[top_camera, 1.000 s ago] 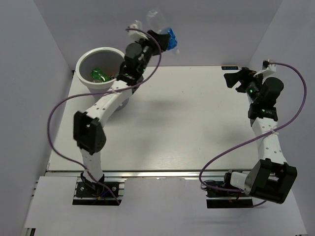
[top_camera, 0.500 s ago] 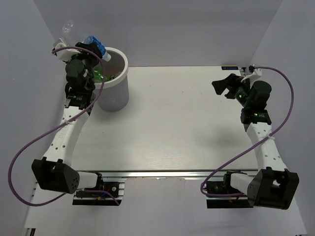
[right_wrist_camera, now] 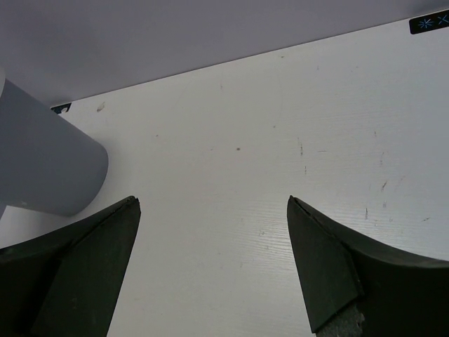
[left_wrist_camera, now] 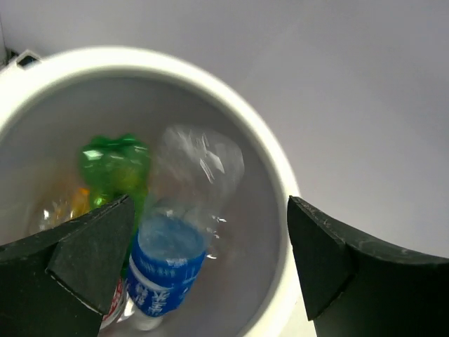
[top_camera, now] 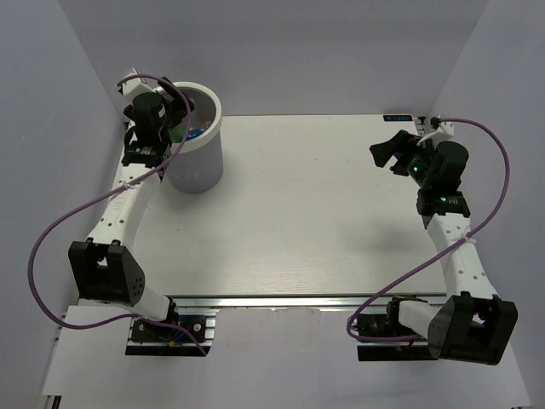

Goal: Put the plastic bottles in the bin

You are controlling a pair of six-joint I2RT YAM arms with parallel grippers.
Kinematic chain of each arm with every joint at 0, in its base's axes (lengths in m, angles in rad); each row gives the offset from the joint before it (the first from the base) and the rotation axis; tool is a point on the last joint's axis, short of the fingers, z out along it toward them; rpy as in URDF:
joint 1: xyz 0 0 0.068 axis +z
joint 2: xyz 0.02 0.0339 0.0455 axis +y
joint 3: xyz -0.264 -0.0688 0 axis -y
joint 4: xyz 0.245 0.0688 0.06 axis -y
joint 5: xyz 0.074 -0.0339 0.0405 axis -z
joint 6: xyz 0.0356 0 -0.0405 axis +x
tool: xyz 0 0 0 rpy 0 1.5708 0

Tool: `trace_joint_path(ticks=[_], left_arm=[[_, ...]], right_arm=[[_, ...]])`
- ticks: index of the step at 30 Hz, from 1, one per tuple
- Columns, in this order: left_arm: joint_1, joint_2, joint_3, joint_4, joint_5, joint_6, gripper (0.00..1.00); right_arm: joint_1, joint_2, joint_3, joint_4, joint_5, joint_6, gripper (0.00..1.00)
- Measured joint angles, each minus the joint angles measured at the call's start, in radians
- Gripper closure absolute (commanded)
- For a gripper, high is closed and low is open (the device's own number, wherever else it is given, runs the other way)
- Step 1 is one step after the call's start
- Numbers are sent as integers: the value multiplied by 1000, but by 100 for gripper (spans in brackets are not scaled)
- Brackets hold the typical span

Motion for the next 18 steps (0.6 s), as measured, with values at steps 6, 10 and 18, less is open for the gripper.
trace_joint_path(ticks=[6,10,18], left_arm=[[8,-16,119,-47,-16,18,2],[58,-69,107,-92,-46,15,2],[419,-345,-185,-166,-55,-95,2]], right_arm=[[0,1,0,-9,3,0,11],[0,3,0,-13,3,0,11],[2,4,-3,-9,6,19,11]])
